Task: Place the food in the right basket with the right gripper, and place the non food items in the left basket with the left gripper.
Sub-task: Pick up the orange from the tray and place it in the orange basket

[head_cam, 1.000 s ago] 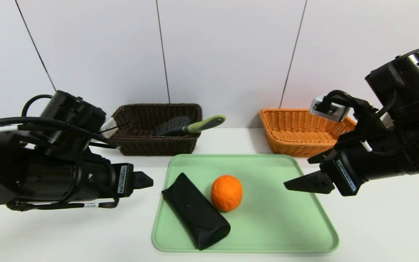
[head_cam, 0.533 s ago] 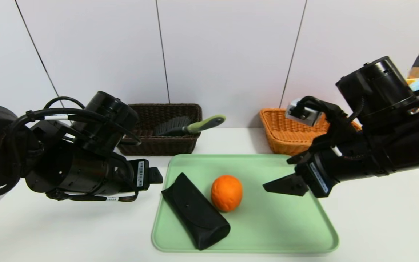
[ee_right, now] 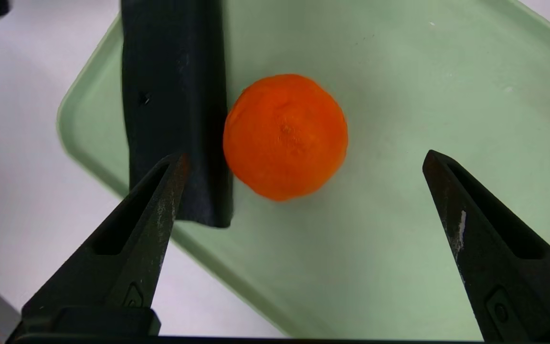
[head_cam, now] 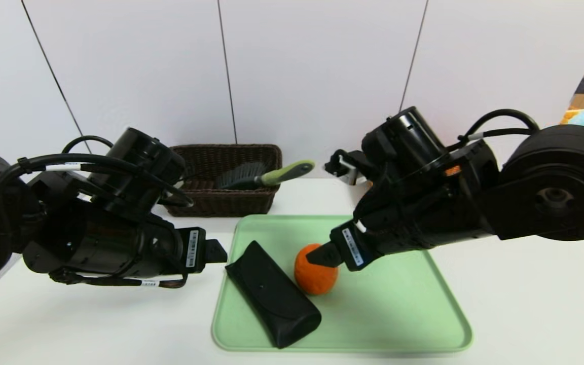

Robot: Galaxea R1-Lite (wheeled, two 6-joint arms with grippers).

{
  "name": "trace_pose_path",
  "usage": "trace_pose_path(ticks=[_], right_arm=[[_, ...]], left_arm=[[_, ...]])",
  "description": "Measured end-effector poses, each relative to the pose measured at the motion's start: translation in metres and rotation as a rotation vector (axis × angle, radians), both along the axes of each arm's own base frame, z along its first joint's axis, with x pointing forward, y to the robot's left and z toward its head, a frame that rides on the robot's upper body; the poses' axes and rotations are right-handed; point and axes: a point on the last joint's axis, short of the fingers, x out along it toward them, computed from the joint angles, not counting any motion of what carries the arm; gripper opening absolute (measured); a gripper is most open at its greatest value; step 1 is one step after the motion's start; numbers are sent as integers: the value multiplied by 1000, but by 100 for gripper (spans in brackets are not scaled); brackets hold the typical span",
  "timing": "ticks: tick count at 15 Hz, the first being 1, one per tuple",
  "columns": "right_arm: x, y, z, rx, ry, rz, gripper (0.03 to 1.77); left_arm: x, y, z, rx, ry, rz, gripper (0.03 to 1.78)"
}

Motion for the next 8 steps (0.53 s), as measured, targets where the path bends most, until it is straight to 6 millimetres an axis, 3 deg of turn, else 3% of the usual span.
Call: trace_pose_path(ticks=[5, 8], right_arm=[[4, 22, -21, -100, -9, -94, 170], [6, 30, -32, -108, 18, -105, 170]], left_arm=[[-19, 9, 5, -28, -24, -228, 169], [-24, 12, 5, -50, -84, -267, 169]])
